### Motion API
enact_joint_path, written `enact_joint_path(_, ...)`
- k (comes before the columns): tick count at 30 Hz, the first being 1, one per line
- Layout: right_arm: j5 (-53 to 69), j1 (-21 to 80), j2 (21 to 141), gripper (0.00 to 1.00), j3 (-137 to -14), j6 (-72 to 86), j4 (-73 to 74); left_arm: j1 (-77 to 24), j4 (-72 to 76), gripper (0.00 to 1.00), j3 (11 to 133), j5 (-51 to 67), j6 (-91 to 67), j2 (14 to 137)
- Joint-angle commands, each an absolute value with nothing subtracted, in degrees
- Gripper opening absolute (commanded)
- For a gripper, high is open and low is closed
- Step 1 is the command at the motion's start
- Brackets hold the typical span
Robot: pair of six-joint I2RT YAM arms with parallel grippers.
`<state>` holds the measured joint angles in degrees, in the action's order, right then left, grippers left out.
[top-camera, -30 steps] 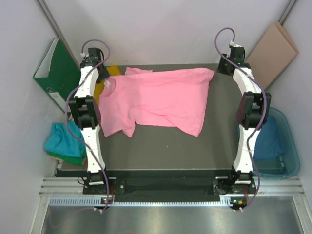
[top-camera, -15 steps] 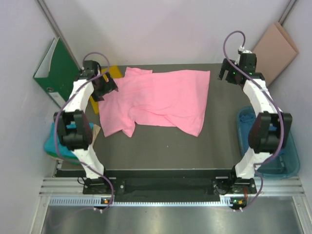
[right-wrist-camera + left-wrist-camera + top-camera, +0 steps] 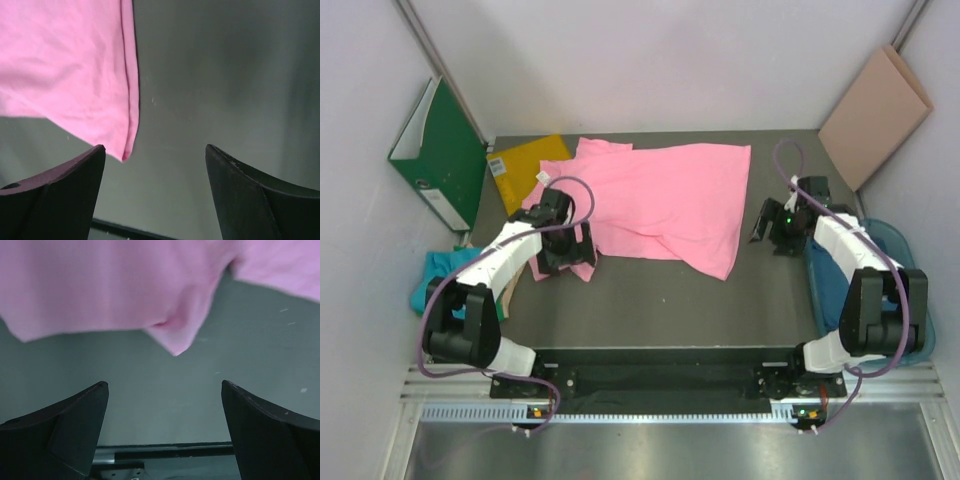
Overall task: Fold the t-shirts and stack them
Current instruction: Flatten out the tshirt
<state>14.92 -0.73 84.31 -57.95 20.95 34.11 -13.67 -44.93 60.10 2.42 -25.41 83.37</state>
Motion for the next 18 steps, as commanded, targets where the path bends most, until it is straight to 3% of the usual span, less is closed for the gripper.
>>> enact_joint_path(1, 19.0, 3.9, 80.0, 0.80, -53.8, 25.2, 33.7, -13.4, -44.9, 0.99, 53.7, -3.1, -27.9, 78.5)
enact_joint_path(10, 18.8, 16.9, 85.2, 0.80, -53.0, 31.0, 30.0, -14.1, -43.5, 0.99, 55.4, -4.5, -29.0, 84.5)
enact_joint_path(18, 16.0, 19.4, 90.5, 0.77, -56.2, 31.1, 33.1, -14.6, -43.4, 0.99, 58.3, -4.8, -30.3, 88.1)
